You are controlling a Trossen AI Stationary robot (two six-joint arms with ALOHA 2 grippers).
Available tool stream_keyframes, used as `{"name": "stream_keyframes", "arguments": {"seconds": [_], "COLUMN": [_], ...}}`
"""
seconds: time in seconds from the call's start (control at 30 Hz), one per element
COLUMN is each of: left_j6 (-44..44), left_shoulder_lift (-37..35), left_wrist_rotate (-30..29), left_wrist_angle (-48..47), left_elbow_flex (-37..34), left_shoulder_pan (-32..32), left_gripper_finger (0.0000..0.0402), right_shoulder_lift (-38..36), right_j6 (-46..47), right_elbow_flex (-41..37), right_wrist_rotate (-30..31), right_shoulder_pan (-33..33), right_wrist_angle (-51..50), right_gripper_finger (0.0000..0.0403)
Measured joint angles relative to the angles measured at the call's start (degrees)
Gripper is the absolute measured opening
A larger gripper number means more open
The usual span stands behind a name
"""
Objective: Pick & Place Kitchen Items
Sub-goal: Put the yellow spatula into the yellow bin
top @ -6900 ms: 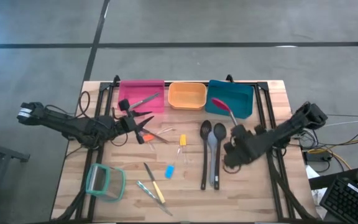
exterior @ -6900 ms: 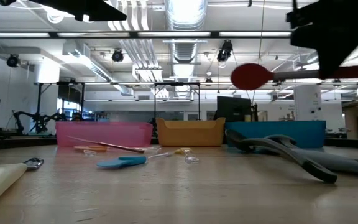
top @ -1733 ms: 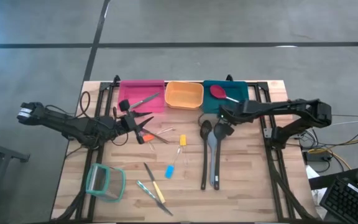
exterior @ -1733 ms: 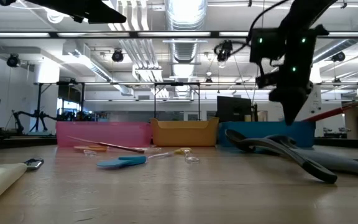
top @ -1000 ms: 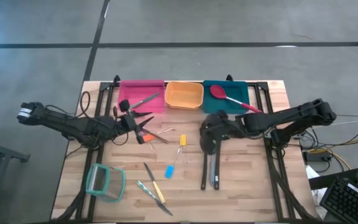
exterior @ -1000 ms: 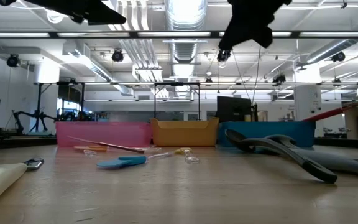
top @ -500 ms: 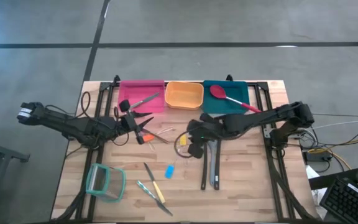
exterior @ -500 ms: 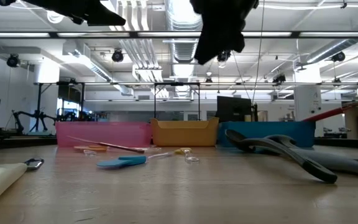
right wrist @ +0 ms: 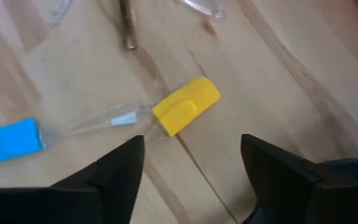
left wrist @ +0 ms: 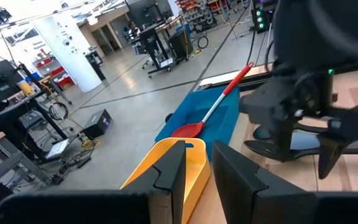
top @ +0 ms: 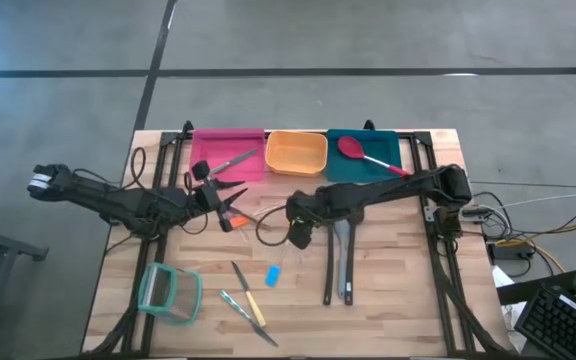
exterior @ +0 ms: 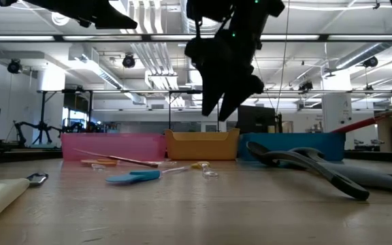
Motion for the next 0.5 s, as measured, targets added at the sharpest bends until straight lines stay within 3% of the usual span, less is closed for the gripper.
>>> {"name": "stream_keyframes", "arguments": {"seconds": [0.23, 0.5], "left_j6": [0.0, 0.0], "left_shoulder_lift": [0.0, 0.0], "left_wrist_rotate": [0.0, 0.0], "left_wrist_angle": [-0.1, -0.4], "left_elbow_flex": [0.0, 0.0], "left_shoulder_pan": [0.0, 0.0], "left_gripper_finger": [0.0083, 0.0083], "right_shoulder_lift": [3.8, 8.8], "right_j6": [2.5, 3.9], "right_elbow_flex": [0.4, 0.5], "right_wrist_rotate": [-0.3, -0.3], "right_shoulder_pan": [-0.3, -0.5], "right_wrist_angle": [0.8, 3.7], "right_gripper_finger": [0.0302, 0.0309]}}
